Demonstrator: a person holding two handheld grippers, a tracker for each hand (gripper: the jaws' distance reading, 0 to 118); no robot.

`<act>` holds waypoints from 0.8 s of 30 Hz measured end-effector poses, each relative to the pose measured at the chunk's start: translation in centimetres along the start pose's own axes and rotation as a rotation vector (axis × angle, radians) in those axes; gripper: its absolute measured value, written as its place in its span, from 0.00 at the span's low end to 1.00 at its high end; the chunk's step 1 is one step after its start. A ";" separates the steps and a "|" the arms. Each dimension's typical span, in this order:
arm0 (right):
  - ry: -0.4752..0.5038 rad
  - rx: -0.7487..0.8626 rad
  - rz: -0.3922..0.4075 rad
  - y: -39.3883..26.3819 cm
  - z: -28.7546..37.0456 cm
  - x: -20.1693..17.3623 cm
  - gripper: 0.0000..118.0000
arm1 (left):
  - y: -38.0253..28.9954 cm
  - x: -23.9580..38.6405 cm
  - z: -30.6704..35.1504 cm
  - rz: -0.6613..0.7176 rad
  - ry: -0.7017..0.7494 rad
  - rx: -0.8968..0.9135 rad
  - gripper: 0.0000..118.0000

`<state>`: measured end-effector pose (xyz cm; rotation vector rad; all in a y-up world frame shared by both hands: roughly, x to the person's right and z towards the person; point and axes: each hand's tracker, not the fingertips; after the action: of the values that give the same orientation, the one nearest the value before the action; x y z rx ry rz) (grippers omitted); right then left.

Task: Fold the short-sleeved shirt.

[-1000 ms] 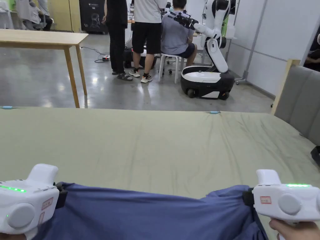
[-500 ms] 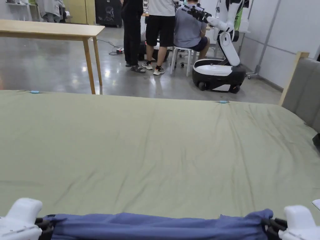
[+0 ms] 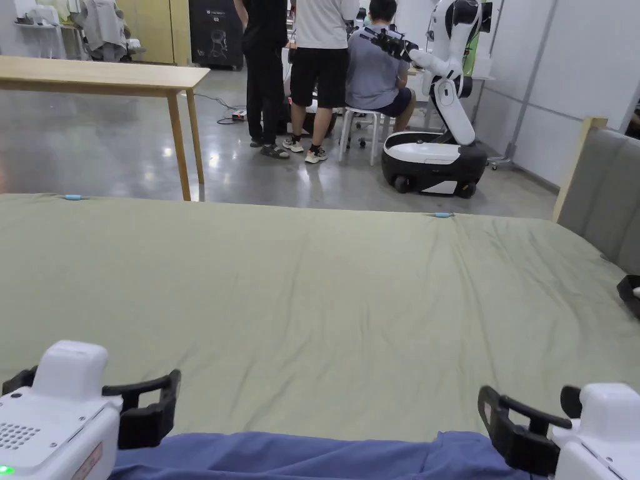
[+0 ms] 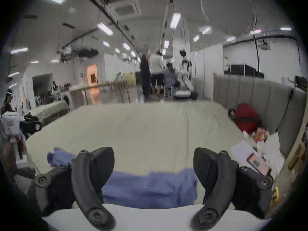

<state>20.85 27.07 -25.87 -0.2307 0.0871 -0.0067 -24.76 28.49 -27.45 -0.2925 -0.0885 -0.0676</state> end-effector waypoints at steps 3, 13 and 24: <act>-0.022 0.090 0.012 0.9 -0.6 -1.7 0.66 | 0.7 1.7 -0.3 -0.062 0.063 0.049 0.82; -0.066 0.032 0.098 0.2 -1.5 -4.7 0.02 | -1.8 -2.4 -1.2 0.027 0.002 -0.152 0.03; 0.021 -0.042 0.039 -1.4 -1.8 -9.0 0.02 | -11.7 -16.0 -2.0 0.734 -0.330 -0.453 0.95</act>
<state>11.71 25.42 -26.51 -0.2705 0.1128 0.0314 -41.42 17.61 -27.59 -0.7713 -0.2896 0.7005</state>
